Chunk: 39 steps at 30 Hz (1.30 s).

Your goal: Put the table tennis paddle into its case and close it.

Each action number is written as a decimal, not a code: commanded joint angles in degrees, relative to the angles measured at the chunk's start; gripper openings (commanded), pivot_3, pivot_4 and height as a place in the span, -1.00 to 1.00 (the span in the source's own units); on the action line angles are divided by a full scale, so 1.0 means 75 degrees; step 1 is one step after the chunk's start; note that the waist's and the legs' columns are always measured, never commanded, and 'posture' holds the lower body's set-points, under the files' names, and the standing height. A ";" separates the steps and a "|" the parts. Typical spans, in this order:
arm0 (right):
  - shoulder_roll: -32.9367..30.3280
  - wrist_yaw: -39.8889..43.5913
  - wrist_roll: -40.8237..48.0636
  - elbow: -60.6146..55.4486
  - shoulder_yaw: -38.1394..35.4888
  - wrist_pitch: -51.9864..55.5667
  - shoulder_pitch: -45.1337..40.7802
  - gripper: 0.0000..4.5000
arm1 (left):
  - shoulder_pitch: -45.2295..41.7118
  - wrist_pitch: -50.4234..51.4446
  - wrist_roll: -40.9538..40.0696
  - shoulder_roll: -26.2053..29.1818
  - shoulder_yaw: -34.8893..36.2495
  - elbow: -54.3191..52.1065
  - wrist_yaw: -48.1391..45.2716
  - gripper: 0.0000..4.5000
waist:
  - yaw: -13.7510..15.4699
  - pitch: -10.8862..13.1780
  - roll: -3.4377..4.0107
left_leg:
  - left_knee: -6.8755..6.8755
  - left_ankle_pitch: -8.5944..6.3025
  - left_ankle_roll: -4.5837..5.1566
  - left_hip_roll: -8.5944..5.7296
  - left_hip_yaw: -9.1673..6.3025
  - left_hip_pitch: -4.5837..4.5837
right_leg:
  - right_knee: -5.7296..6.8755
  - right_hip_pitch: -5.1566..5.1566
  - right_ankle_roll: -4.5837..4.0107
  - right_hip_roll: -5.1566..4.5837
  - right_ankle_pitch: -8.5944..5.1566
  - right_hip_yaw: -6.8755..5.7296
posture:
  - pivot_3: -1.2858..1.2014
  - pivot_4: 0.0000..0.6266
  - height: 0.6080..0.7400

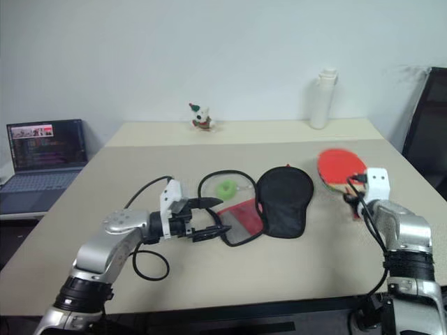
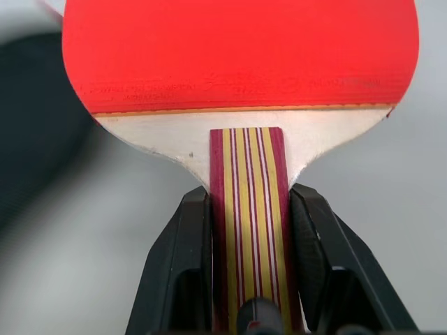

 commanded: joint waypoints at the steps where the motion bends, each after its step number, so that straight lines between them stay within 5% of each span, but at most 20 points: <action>1: 0.1067 -0.0917 0.0457 -0.1822 -0.0201 0.1125 0.0054 -0.50 | 0.0029 -0.0046 -0.0149 0.0091 0.0243 -0.0360 0.0067 1.00 | 0.0016 0.0000 -0.0001 | 0.0001 0.0000 0.0000 0.0000 -0.0007 0.0000 | 0.0001 0.0001 0.0000 0.0000 0.0000 -0.0005 | 0.03 -0.52 1.00; 11: 0.3470 -0.2459 -0.0137 -0.2258 0.0508 0.1183 0.0475 -0.50 | 0.0099 -0.0236 -0.0068 0.0048 0.0210 -0.0228 0.0067 1.00 | 0.0062 0.0000 -0.0001 | 0.0005 0.0000 0.0000 -0.0010 0.0000 -0.0010 | -0.0008 0.0002 0.0006 -0.0044 0.0002 -0.0004 | 0.03 -0.52 1.00; 32: 0.3557 -0.2588 -0.0752 -0.0662 0.0894 -0.0075 0.0260 -0.50 | 0.0265 -0.0351 -0.0039 0.0090 0.0210 -0.0227 0.0093 1.00 | 0.0020 -0.0001 -0.0002 | 0.0003 0.0000 0.0000 -0.0008 -0.0005 -0.0004 | -0.0006 0.0003 0.0006 -0.0025 0.0002 -0.0006 | 0.03 -0.52 1.00; 39: 0.3560 -0.2724 -0.0899 -0.0799 0.1017 -0.0236 0.0269 0.52 | 0.0304 -0.0329 -0.0039 0.0140 0.0245 -0.0247 0.0120 1.00 | 0.0020 -0.0001 -0.0002 | 0.0003 0.0000 0.0000 -0.0008 -0.0006 -0.0005 | -0.0006 0.0003 0.0006 -0.0026 0.0002 -0.0006 | 0.03 -0.52 1.00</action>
